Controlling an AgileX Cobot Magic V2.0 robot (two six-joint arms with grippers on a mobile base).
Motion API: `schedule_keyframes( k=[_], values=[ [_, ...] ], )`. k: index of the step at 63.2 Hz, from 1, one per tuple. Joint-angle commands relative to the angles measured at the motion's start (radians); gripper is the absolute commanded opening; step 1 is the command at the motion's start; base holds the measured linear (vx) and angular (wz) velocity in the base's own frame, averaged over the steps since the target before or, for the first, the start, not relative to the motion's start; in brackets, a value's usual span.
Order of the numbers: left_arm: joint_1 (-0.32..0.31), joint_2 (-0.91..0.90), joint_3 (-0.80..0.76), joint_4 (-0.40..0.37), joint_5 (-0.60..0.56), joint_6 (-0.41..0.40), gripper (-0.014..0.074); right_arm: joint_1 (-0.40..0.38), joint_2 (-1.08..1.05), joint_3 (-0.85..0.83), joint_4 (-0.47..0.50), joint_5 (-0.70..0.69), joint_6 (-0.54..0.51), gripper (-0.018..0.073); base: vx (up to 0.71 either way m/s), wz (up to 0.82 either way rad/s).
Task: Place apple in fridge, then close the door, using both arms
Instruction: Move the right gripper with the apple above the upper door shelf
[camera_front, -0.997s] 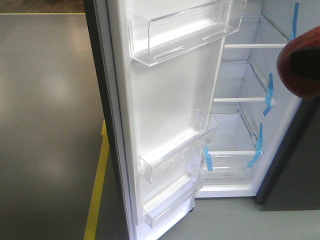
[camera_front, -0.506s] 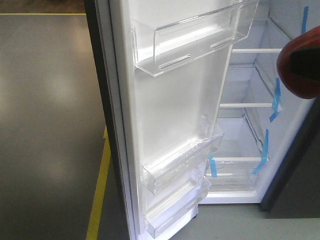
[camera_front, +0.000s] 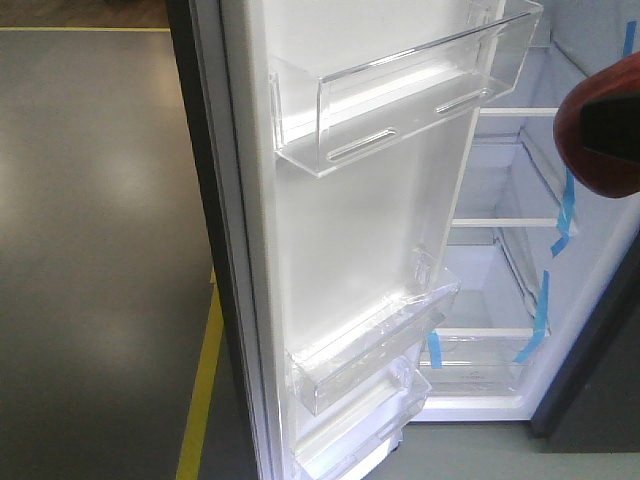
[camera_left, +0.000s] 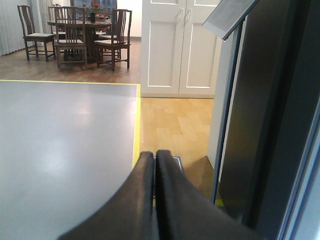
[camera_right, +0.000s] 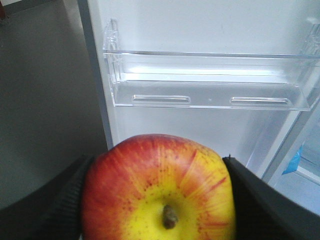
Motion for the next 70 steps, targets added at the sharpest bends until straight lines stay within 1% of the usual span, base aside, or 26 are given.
schedule_keyframes(
  k=[1, 70],
  values=[
    [0.001, -0.014, 0.021, -0.010, -0.076, -0.006, -0.0006, -0.003, -0.005, -0.023, 0.039, -0.065, -0.005, -0.0003, 0.06, 0.01],
    [0.001, -0.014, 0.021, -0.010, -0.076, -0.006, -0.0006, -0.003, -0.005, -0.023, 0.039, -0.065, -0.005, -0.0003, 0.03, 0.00]
  ],
)
